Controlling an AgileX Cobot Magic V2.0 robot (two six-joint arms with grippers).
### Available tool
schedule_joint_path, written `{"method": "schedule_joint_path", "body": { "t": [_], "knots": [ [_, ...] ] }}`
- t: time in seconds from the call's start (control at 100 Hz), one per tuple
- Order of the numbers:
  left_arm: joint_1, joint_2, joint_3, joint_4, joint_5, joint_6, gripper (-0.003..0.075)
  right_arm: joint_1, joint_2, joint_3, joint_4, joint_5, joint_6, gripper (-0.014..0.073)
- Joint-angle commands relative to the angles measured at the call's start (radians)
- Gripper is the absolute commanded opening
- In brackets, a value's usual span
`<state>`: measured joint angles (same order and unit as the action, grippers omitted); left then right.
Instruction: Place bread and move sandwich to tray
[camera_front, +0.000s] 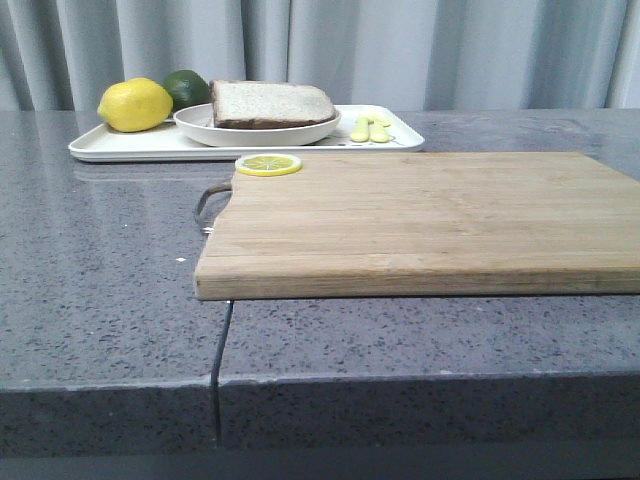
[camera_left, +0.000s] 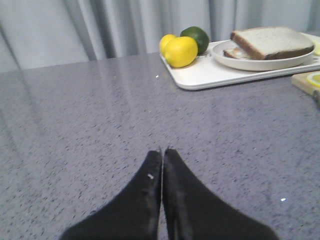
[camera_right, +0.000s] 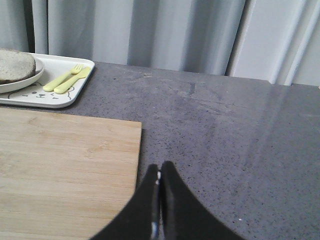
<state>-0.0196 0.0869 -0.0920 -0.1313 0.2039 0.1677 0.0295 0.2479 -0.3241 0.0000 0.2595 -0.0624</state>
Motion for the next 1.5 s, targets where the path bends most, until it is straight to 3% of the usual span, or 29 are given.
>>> {"method": "schedule_joint_path", "body": {
  "t": [0.0,0.26,1.49],
  "knots": [
    [0.036,-0.026,0.009,0.008,-0.085,-0.001,-0.0019,-0.006,0.007,-0.026,-0.013,-0.077,-0.009,-0.0116],
    [0.045,-0.125,0.109,0.043,-0.101,-0.003,-0.0019,-0.006,0.007,-0.026,-0.013,-0.077,-0.009,-0.0116],
    [0.047,-0.125,0.109,0.041,-0.093,-0.011,-0.0019,-0.006,0.007,-0.025,-0.013,-0.079,-0.009,-0.0116]
  ]
}}
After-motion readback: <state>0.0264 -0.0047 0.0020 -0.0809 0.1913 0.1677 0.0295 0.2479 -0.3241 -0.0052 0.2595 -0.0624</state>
